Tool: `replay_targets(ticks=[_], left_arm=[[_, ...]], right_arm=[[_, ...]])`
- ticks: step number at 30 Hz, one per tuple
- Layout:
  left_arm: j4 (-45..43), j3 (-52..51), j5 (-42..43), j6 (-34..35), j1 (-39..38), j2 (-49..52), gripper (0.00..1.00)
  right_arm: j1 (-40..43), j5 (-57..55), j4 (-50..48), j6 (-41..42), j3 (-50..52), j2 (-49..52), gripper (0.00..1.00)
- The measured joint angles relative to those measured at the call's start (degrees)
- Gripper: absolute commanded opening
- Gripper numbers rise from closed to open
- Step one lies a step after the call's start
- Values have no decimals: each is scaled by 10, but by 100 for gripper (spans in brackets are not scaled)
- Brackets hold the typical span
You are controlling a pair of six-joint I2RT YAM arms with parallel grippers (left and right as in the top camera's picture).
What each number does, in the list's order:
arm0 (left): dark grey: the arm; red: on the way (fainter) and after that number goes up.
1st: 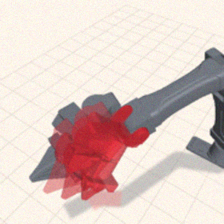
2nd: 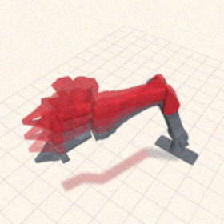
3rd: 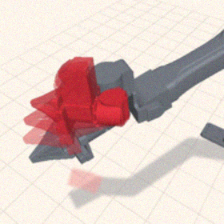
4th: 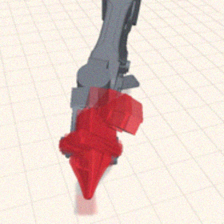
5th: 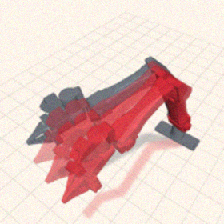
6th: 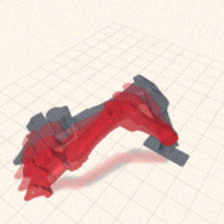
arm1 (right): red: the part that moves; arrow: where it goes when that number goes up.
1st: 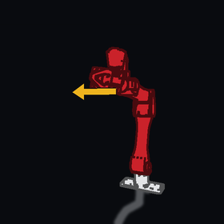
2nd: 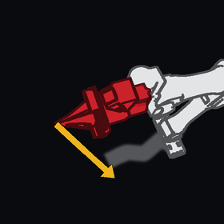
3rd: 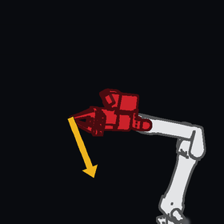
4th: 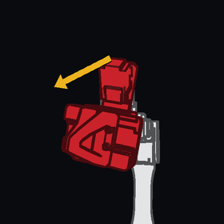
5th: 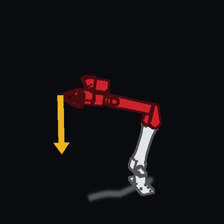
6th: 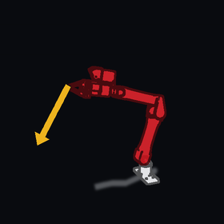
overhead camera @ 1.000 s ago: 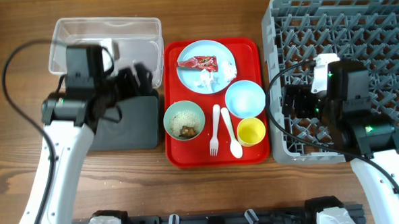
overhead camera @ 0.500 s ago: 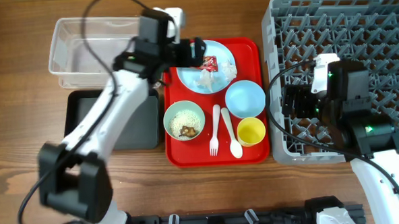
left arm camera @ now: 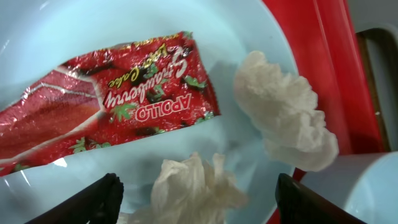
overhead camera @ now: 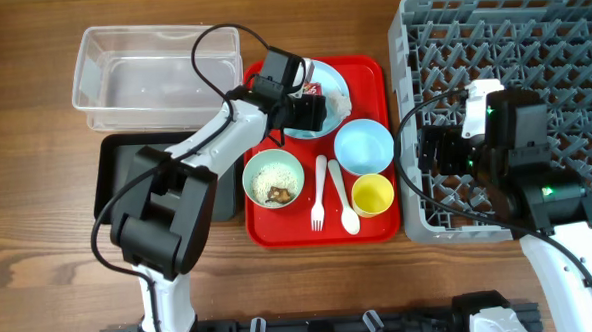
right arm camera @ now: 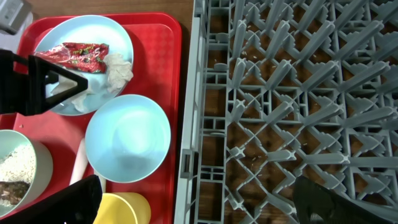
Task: Sort waste into correct bins and load items into the dishwasher rack
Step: 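Reach the left gripper to the blue plate and grasp the tissue, then carry the tissue with the left gripper into the clear bin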
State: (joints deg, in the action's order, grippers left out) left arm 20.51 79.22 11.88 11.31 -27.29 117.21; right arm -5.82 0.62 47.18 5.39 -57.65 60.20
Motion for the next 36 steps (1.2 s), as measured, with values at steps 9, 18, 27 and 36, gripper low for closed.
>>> replay_targets(ticks=[9, 18, 27, 36], left_arm=[[10, 0, 0, -2, 0, 2, 18], [24, 0, 0, -3, 0, 2, 4], [17, 0, 0, -3, 22, -39, 4], [-2, 17, 0, -3, 150, -190, 12]], right_arm=[[0, 0, 0, 0, 0, 0, 100], [0, 0, 0, 0, 0, 0, 100], [0, 0, 0, 0, 0, 0, 100], [0, 0, -1, 0, 0, 0, 100]])
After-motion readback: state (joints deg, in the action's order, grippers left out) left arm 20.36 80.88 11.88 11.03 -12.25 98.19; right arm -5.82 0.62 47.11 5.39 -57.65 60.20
